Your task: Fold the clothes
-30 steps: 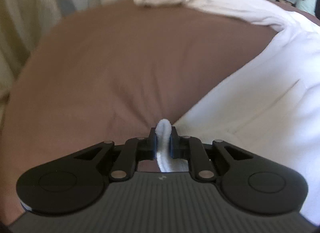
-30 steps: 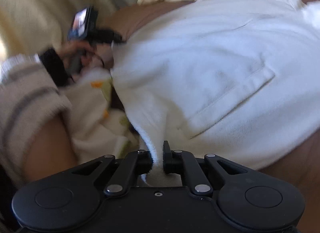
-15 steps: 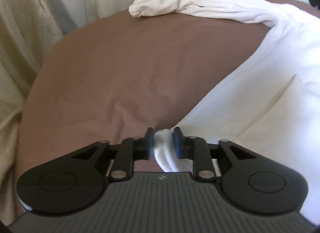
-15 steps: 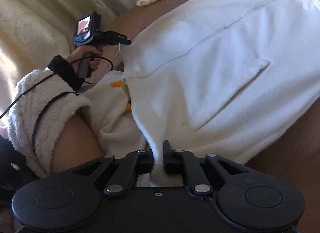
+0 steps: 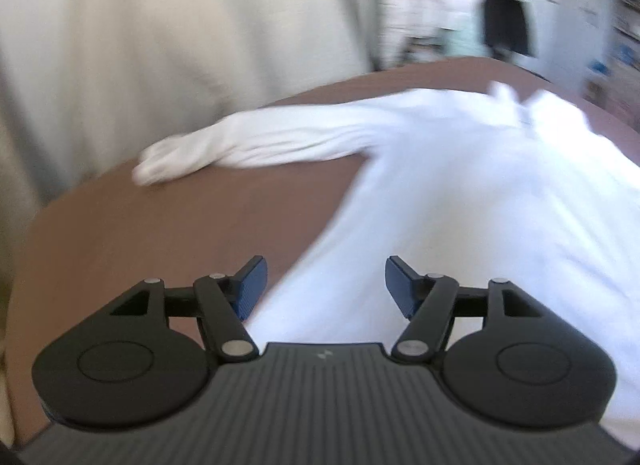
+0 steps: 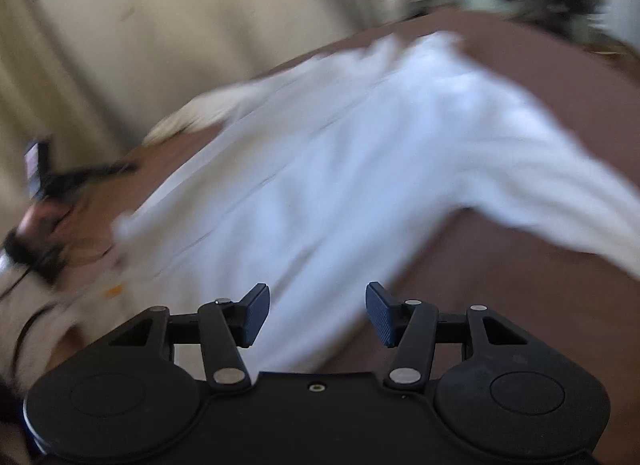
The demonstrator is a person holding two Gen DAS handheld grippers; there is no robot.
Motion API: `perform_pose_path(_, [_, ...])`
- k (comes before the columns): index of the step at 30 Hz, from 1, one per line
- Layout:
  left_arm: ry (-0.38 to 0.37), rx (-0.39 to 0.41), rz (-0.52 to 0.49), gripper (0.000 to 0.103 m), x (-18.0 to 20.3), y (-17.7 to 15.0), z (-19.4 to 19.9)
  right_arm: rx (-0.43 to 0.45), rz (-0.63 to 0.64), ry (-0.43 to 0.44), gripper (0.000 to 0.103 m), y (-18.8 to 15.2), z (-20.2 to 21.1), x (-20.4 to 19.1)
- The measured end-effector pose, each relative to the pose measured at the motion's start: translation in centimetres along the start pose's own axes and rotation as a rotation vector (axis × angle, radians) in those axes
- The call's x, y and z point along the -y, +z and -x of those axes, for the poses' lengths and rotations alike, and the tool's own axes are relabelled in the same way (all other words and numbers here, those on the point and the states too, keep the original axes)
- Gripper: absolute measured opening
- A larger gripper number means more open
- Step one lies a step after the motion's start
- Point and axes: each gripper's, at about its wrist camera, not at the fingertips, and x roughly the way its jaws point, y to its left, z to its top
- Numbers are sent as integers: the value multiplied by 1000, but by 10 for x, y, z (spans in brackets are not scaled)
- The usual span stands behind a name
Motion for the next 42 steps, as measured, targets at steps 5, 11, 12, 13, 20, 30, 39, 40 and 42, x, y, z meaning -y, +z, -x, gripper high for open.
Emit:
perform_pose_path(5, [-80, -26, -293, 66, 72, 25, 8, 111, -113, -223, 59, -5, 40, 66])
perform_pose_path(11, [-183, 16, -486, 82, 168, 74, 26, 148, -290, -401, 59, -5, 43, 124])
perform_pose_path(12, [-198, 32, -486, 82, 188, 83, 24, 152, -333, -427, 59, -3, 41, 132])
perform_pose_path(13, [-192, 19, -488, 83, 211, 90, 17, 156, -359, -424, 59, -2, 42, 137])
perform_pose_path(20, [-235, -183, -431, 81, 395, 75, -53, 166, -235, -538, 59, -14, 50, 149])
perform_pose_path(30, [-344, -112, -396, 80, 521, 37, -90, -90, 55, -871, 77, -51, 8, 200])
perform_pose_path(39, [-307, -116, -357, 81, 498, 42, -113, 80, -61, -753, 34, -68, -9, 241])
perform_pose_path(40, [-291, -110, -341, 81, 494, 43, -113, 104, -94, -723, 25, -65, -5, 245])
perform_pose_path(42, [-210, -106, -338, 81, 487, 41, -114, 116, -117, -735, 23, -60, 0, 243])
